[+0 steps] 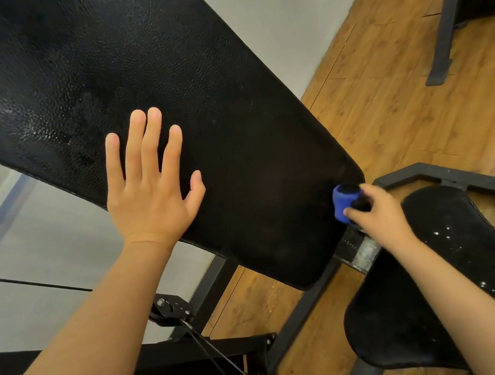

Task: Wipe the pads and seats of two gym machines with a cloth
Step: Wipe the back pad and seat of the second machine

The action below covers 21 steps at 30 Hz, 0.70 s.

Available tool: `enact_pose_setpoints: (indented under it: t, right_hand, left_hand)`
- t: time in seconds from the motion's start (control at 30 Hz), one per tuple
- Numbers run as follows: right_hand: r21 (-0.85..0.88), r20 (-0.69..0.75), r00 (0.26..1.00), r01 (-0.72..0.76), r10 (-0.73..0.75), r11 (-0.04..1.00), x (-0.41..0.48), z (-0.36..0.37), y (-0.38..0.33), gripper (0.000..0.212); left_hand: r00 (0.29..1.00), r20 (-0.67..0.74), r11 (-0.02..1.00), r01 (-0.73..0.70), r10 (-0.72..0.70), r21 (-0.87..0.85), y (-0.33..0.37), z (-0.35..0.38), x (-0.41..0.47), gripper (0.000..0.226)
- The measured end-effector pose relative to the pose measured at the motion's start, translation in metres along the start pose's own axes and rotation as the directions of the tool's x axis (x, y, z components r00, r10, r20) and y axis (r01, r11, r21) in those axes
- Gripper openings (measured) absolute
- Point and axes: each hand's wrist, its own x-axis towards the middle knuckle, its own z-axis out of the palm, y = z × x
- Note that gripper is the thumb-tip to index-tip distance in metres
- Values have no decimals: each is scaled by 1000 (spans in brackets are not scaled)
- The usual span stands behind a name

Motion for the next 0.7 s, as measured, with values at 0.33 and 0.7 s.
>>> enact_pose_setpoints:
  t: [0.33, 0.7]
  right_hand:
    - [26, -116, 992, -45, 47, 999, 17, -16, 2, 31]
    - [30, -110, 993, 51, -48, 998, 7, -12, 11, 40]
  left_hand:
    - [1000, 4, 1000, 6, -6, -9, -1, -1, 1, 56]
    - [1000, 26, 1000, 12, -11, -10, 2, -1, -1, 57]
